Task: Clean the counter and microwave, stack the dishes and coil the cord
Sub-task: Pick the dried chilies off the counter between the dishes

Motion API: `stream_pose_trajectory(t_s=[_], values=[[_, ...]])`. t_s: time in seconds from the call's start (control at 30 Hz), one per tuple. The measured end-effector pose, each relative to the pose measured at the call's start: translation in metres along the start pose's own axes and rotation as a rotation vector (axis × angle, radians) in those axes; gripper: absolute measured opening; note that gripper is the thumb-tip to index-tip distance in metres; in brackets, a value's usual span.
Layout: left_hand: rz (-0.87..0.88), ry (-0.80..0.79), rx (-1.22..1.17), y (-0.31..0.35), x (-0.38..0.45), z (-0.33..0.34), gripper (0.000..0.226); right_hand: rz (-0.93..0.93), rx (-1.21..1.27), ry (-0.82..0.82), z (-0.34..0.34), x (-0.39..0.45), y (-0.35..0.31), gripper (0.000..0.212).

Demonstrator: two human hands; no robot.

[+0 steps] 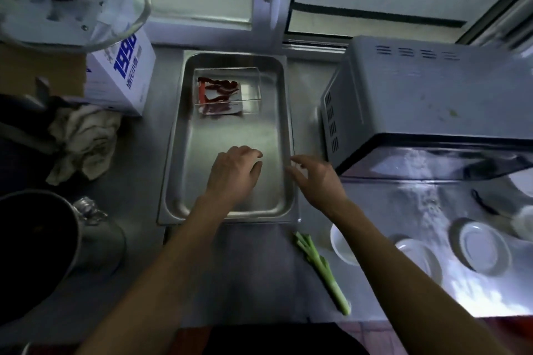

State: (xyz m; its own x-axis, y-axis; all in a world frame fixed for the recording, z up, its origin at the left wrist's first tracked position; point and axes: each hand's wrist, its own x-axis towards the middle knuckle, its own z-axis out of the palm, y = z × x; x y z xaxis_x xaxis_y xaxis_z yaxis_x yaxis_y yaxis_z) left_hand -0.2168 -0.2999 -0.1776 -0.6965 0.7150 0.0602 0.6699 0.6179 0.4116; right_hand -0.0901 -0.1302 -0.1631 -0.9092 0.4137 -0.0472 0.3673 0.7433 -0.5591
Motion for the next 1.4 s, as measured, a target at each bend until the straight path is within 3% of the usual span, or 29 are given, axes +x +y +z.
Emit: stream_pose_trajectory(t_s=[0.33,0.77,1.03,1.4], values=[[0.159,-0.029,0.051,0.112,-0.036,0.03,0.027,0.177,0.085,0.081,-0.043,-0.106,0.07,0.034],[0.33,-0.101,-0.093,0.314,-0.101,0.087,0.025,0.345,0.131,0.292,-0.138,-0.285,0.198,0.031],[0.464,-0.252,-0.118,0.421,-0.126,0.126,0.024,0.488,0.137,0.476,-0.186,-0.387,0.262,0.031],[0.623,-0.355,-0.098,0.51,-0.118,0.179,0.025,0.704,0.199,0.617,-0.207,-0.452,0.316,0.027]])
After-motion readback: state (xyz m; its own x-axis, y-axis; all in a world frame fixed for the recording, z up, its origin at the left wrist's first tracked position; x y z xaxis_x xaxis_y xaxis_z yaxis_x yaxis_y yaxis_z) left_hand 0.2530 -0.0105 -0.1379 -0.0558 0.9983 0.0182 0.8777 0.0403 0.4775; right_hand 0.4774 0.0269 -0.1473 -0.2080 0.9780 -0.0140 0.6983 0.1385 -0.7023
